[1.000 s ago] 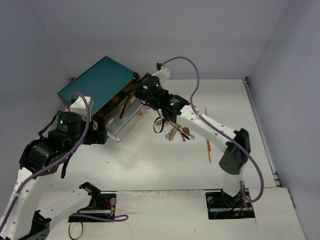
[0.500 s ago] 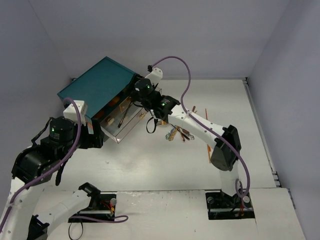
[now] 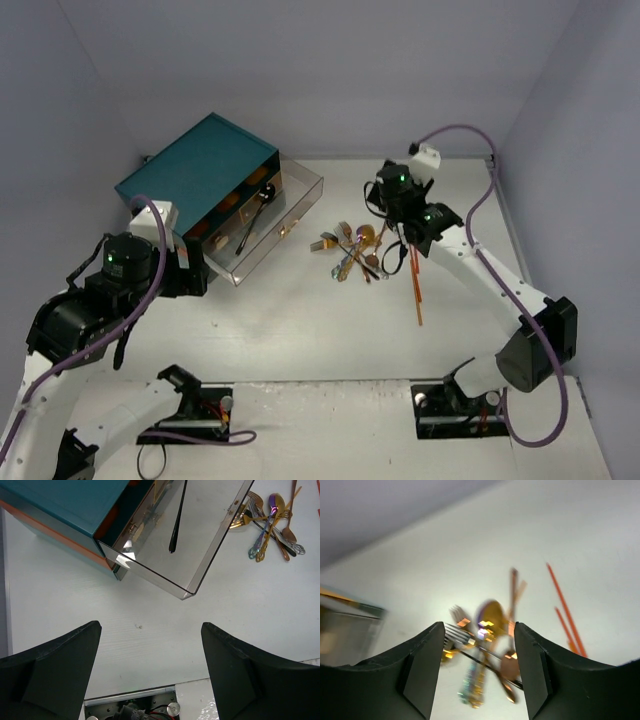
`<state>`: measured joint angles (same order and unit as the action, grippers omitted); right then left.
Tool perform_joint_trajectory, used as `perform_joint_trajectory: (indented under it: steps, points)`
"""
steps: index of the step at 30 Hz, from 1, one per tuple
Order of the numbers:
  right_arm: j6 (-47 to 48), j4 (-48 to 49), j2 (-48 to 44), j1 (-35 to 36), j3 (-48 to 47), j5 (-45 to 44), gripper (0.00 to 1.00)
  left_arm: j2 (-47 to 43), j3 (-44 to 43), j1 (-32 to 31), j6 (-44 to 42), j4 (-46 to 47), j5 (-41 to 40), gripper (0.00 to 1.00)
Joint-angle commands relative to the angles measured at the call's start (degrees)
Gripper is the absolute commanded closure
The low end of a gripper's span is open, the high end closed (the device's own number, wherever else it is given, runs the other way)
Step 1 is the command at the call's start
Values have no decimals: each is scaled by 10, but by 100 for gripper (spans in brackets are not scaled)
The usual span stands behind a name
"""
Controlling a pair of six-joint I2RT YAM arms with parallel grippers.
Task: Sort the eating utensils into containers
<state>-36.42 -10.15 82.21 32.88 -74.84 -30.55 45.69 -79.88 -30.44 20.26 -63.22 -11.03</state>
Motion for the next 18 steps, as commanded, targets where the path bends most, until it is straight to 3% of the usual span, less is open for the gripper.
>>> perform_joint_trajectory:
  steps: [1, 11, 18]
  points:
    - [-12, -20, 59, -44, 63, 84, 49, 23, -6, -3, -5, 21, -25, 21]
    - [-13, -17, 204, -69, 52, 147, 53, 41, 8, -2, 11, 25, -23, 21]
    - [-18, -11, 244, -75, 49, 151, 57, 38, 17, -2, 8, 22, -12, 21]
